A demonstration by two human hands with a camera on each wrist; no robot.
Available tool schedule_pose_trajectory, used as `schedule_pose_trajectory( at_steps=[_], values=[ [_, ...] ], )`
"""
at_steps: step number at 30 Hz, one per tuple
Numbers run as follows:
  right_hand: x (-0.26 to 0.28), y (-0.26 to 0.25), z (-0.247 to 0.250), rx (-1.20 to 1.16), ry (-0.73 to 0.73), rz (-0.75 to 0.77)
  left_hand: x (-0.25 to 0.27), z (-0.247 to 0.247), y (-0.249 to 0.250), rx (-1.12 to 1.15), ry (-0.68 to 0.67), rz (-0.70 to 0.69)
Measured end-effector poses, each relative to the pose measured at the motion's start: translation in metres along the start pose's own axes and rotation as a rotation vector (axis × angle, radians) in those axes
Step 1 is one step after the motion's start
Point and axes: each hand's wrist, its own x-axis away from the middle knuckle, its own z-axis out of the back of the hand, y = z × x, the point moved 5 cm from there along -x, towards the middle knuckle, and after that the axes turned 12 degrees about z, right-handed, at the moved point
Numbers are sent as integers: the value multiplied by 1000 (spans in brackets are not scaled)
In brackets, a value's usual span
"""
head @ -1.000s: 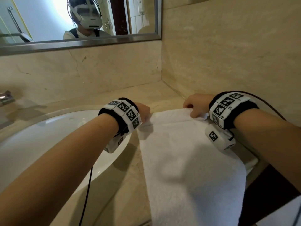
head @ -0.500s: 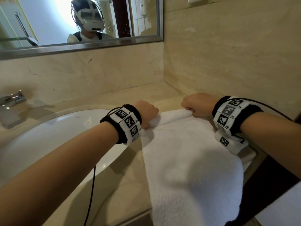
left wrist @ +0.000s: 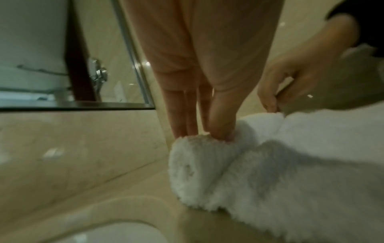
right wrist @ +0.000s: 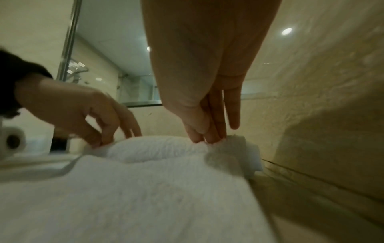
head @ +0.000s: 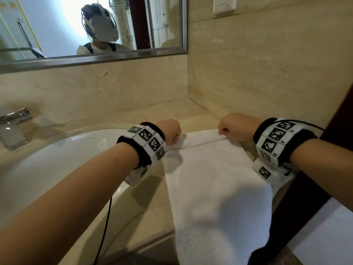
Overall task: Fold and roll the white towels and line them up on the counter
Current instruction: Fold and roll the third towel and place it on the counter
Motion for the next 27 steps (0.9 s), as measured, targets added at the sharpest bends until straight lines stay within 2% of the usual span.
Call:
schedule_pose_trajectory(
  at_steps=[2, 4, 7, 9, 14, 18, 21, 27],
  values=[
    [6, 9, 5, -226, 161, -153, -1, 2, -8, 157, -27, 86],
    [9, 18, 5, -362, 283, -309, -1, 3, -14, 267, -36, 104],
    [12, 23, -7, -429, 285, -528, 0, -2, -18, 387, -58, 123],
    [12, 25, -15, -482, 306, -601, 0, -6, -19, 427, -81, 132],
    [16, 22, -21, -536, 294, -658, 4, -10, -20, 477, -68, 151],
    [17, 22, -19, -447, 253, -685, 7, -10, -20, 527, -61, 174],
    [15, 24, -18, -413, 274, -715, 9, -8, -18, 540, -30, 196],
    [11, 37, -32, -564, 267, -728, 13, -16, -28, 702, -118, 262]
  ],
)
